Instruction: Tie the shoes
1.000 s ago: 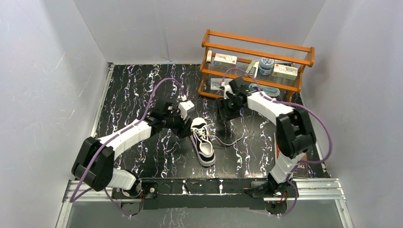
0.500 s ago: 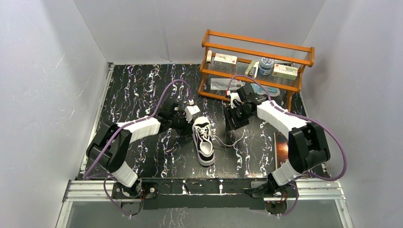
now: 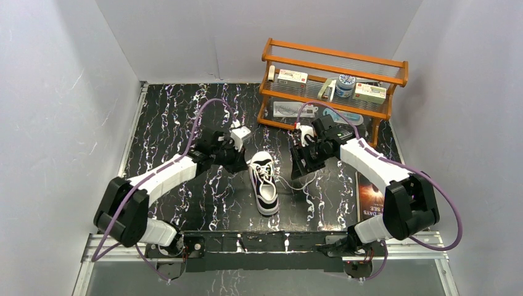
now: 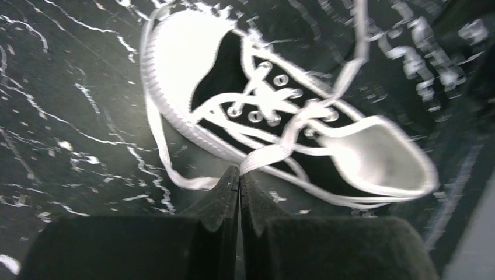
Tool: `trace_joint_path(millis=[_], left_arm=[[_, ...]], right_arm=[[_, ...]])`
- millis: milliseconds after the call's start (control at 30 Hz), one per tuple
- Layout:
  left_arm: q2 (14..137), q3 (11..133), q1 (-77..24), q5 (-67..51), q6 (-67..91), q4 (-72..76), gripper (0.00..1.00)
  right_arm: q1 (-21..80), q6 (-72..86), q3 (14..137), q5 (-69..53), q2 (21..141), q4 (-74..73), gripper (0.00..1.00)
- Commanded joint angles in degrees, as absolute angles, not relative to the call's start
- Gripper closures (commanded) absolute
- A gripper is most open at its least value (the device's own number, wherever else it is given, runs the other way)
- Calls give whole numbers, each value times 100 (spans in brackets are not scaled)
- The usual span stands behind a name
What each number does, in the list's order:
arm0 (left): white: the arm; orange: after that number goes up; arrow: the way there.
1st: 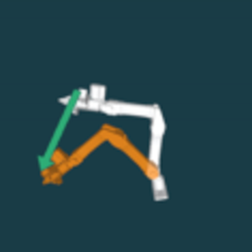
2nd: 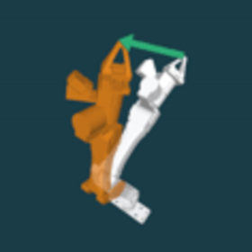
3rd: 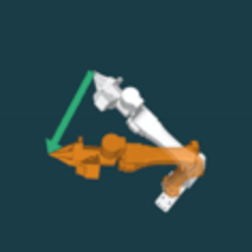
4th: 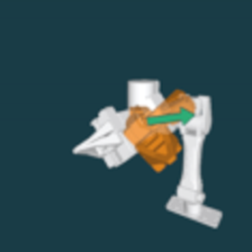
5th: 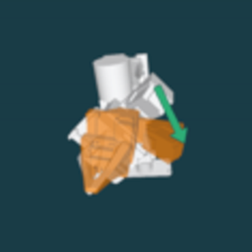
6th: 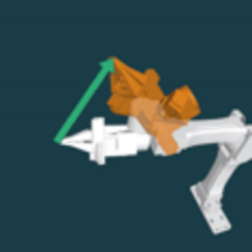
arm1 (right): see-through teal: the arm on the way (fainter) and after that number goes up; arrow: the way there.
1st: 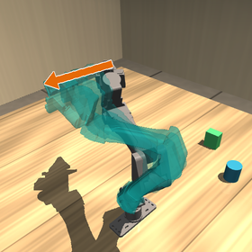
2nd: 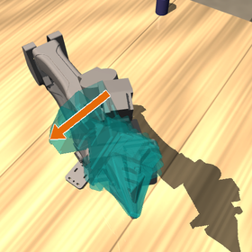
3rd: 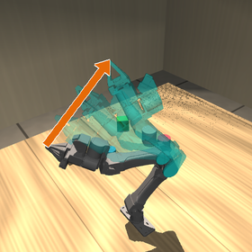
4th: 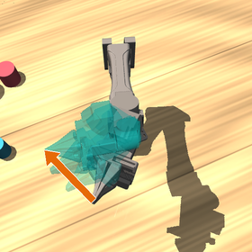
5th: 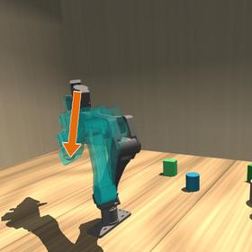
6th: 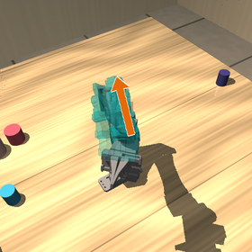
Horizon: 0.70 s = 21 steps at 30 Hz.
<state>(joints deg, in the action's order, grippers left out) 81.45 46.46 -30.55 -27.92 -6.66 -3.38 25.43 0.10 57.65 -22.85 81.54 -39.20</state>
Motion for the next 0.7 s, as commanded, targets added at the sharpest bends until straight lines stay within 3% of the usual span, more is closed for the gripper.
trace_joint_path(millis=[0,200,367,533,600,667], left_arm=[[7514,4703,-3093,-3574,1105,-602,100],[7441,4562,-3103,-3696,2644,-855,100],[7433,4578,-3111,-3838,3570,-1066,100],[7164,4375,-3111,-3679,3818,-961,100],[7105,4314,-3111,-3645,3729,-815,100],[7118,4318,-3111,-3645,3549,-765,100]], right_arm=[[2581,226,5649,-3545,7997,-3671,28],[2693,-570,5404,-3654,8215,-3282,29],[2995,-547,5232,-2934,8660,-3127,33],[3037,-334,5033,-2881,8588,-2573,34],[3041,-253,5023,-2910,8677,-2530,37],[3041,-100,4977,-2790,8694,-2480,47]])
